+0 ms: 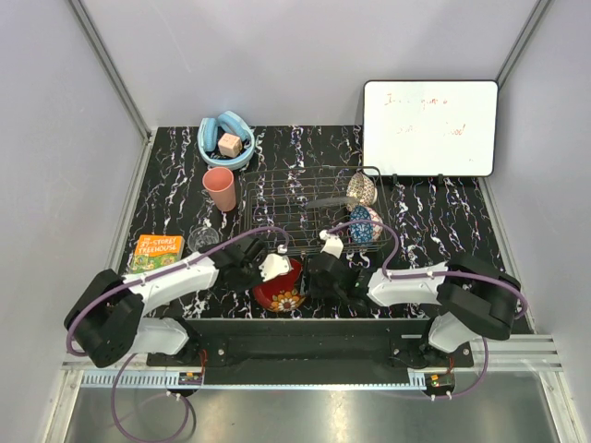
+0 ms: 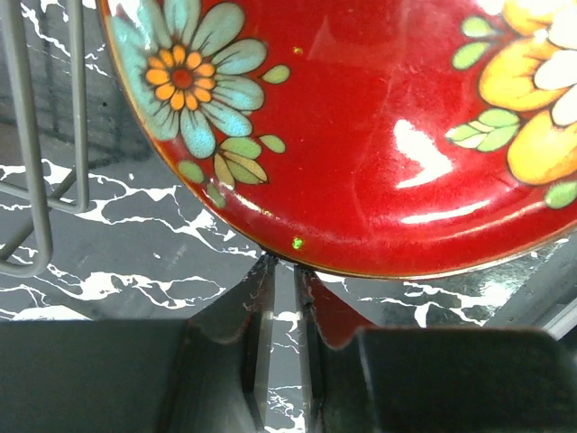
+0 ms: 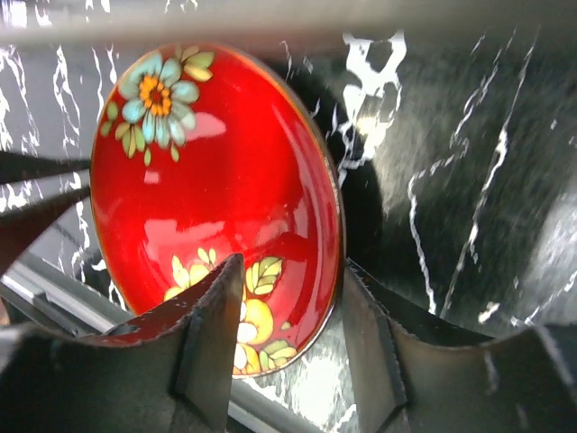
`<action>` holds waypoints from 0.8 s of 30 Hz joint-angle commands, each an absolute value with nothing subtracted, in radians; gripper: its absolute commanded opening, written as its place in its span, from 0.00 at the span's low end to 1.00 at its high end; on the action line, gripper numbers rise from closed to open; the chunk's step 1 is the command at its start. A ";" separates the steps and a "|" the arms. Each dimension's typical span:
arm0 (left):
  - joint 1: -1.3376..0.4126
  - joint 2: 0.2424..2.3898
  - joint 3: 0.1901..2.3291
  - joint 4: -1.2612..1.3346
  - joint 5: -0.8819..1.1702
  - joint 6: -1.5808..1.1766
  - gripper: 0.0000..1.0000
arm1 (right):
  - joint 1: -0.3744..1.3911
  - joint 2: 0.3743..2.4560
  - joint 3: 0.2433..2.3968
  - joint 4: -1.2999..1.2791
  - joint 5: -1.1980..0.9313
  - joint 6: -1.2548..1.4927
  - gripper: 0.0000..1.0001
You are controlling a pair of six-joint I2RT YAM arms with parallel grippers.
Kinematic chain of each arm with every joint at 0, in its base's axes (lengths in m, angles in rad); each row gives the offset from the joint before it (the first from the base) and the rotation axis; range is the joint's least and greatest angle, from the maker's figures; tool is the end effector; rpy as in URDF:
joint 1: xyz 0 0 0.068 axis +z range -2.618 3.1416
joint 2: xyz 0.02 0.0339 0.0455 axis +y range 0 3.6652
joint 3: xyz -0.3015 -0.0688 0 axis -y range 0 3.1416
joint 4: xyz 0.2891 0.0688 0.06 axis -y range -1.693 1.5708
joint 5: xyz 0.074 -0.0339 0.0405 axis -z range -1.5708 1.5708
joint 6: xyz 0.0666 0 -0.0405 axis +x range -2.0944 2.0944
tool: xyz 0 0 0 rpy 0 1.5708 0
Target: Load the mixed dishes into the dish rack
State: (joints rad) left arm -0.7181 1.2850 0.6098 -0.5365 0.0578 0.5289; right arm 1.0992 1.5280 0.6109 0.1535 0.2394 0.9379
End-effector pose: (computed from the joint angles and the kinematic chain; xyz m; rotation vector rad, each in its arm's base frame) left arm 0.1839 -0.1658 0.1374 1.6390 2.2539 -0.1280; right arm 0.1643 0.2875 0.1258 -0.0712 2.4282 0.7290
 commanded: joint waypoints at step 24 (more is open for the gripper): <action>-0.871 1.477 0.736 -0.410 0.123 0.520 0.16 | 1.072 1.520 0.551 0.623 -0.149 0.752 0.39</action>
State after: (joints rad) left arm -0.8345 1.4315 0.7185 -0.6109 -0.0608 0.5411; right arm 1.0428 1.4933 0.5026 0.3225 0.1013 0.7708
